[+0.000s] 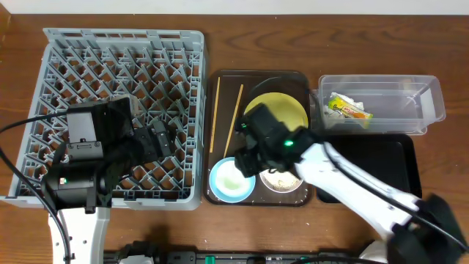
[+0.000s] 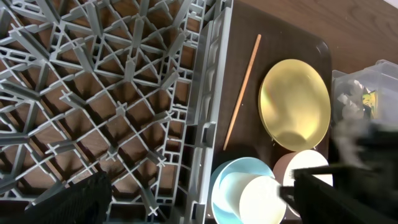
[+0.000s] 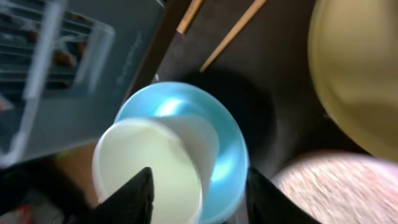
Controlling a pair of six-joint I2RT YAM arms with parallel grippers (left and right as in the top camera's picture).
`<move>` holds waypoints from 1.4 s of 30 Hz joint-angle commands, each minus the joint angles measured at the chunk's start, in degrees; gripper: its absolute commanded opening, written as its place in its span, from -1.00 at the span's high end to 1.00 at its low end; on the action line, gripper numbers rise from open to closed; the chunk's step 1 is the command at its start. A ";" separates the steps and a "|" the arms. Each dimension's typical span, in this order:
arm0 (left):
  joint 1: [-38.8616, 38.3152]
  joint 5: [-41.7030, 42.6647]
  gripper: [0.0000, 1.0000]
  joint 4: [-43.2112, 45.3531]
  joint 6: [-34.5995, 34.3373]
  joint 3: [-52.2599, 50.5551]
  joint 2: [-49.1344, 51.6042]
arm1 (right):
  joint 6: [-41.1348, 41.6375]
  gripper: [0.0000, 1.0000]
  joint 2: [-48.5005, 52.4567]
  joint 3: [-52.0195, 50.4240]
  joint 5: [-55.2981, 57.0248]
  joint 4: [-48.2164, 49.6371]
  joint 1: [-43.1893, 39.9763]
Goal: Sort waste into correct bins and load items into the dishwasher
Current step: 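Grasp the white cup with the right gripper and lift it toward the left gripper, then grasp the white cup with the left gripper and open the right gripper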
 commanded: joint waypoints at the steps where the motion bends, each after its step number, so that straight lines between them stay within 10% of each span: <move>1: -0.07 -0.74 -0.89 -0.17 0.13 1.01 0.22 | 3.87 0.36 4.22 -0.33 2.32 1.05 1.44; 6: -0.07 0.42 -0.88 -1.01 -0.11 1.01 0.22 | 6.60 0.98 4.94 -0.26 2.25 0.74 0.52; 16: -0.04 13.90 -0.89 3.41 -2.95 1.01 0.24 | 0.42 0.98 -12.70 -0.24 -5.38 -0.98 -10.19; 28: -0.07 62.64 -0.88 19.87 -7.58 1.01 5.27 | -6.40 0.98 -21.73 -0.26 -50.64 14.45 -26.51; 42: -8.39 69.51 -0.79 19.89 -9.70 1.01 6.05 | -0.57 0.98 -21.51 -0.26 -45.46 27.15 -19.91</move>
